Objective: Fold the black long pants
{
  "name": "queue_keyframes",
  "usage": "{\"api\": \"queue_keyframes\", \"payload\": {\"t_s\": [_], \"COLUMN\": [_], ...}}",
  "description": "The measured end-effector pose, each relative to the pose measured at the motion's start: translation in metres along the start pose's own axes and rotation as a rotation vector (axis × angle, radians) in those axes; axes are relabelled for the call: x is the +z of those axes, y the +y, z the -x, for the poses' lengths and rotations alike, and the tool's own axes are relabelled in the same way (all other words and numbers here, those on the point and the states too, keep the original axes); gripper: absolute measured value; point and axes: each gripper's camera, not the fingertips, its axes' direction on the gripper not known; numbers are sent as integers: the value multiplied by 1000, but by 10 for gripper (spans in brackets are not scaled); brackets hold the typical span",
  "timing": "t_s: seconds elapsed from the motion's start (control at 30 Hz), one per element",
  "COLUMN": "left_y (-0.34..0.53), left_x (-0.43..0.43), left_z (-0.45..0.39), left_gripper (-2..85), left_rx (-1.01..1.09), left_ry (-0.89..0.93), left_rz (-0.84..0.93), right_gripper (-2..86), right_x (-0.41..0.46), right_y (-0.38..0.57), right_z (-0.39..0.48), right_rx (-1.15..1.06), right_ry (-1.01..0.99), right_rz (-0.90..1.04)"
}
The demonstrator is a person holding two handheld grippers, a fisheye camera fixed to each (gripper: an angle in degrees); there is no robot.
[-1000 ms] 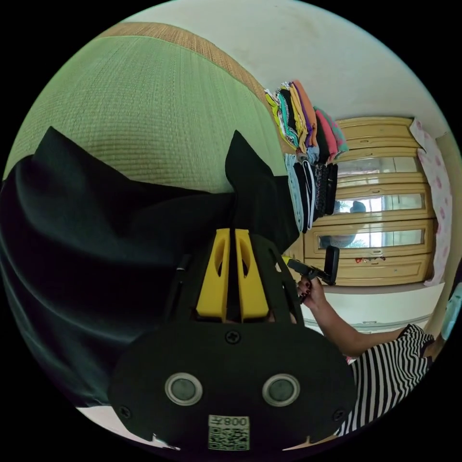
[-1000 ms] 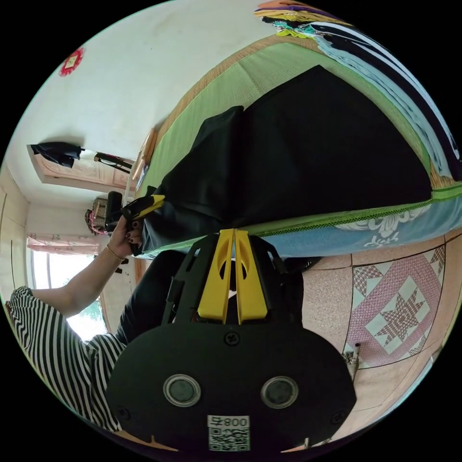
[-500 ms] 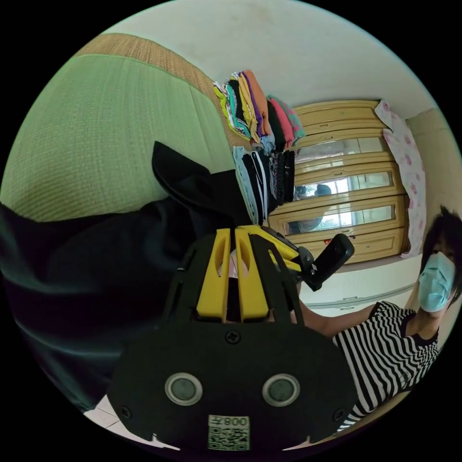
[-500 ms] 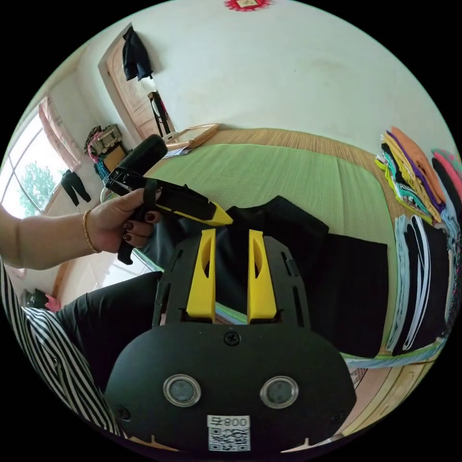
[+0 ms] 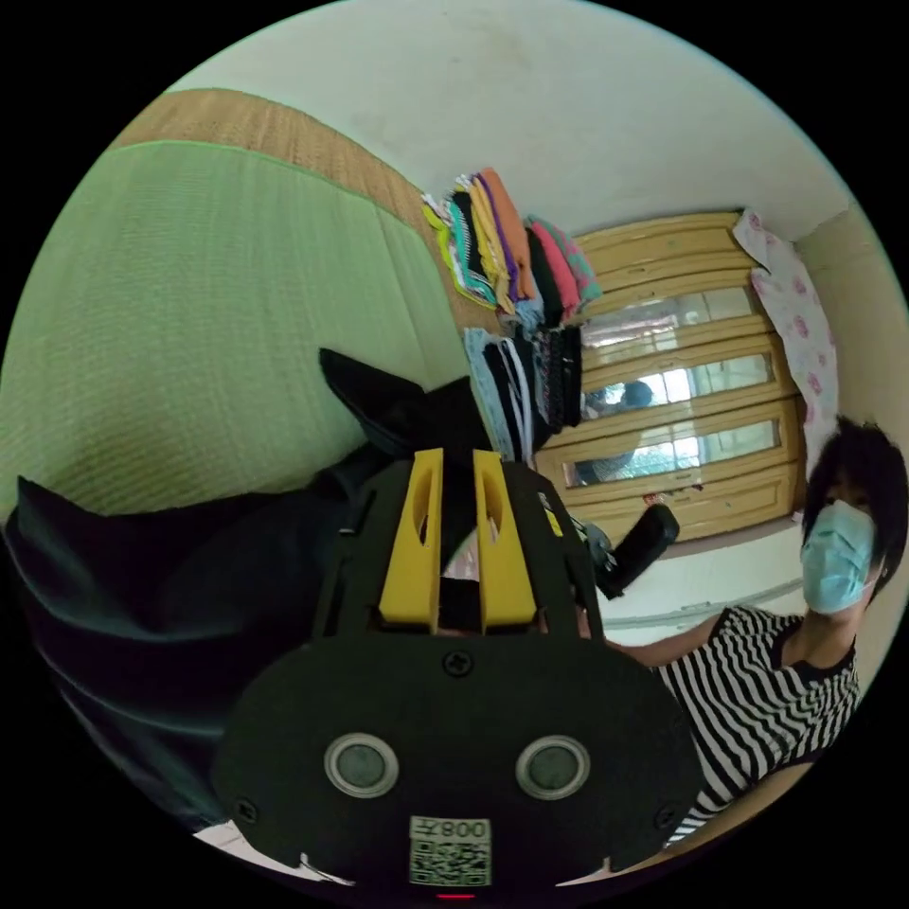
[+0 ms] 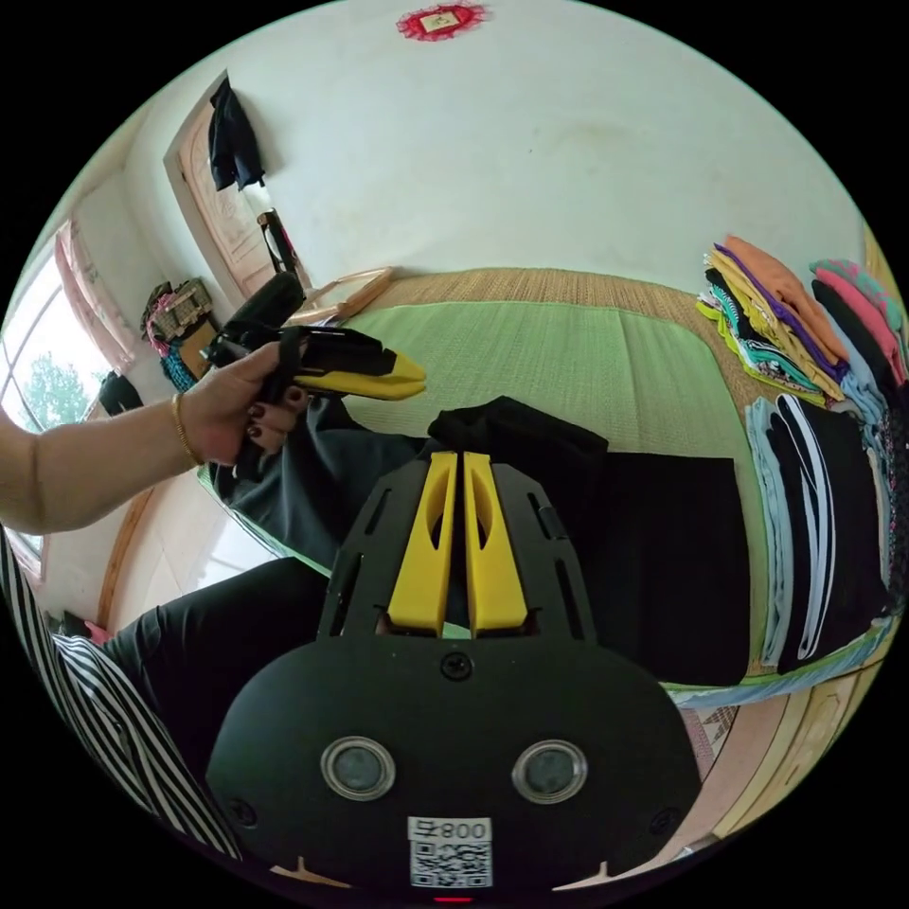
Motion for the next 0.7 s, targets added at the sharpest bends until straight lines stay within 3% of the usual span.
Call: {"api": "queue_keyframes", "payload": {"t_s": [0.13,0.4,0.7], "left_y": [-47,-94,-120], "left_x": [18,46,29], "left_z": [-10,-42,-151], "left_gripper": [65,64,16], "left_rx": [-94,-235,-98], "left_ry": [-112,-109,97], "left_rz": [115,219,72], "right_gripper": [7,7,7], "right_x": [6,14,-8], "right_y": [18,58,126], "right_z": [-7,-26,-69], "right_rx": [17,52,154], "right_ry": [-20,-56,-122], "right_rz": [1,-26,-129]}}
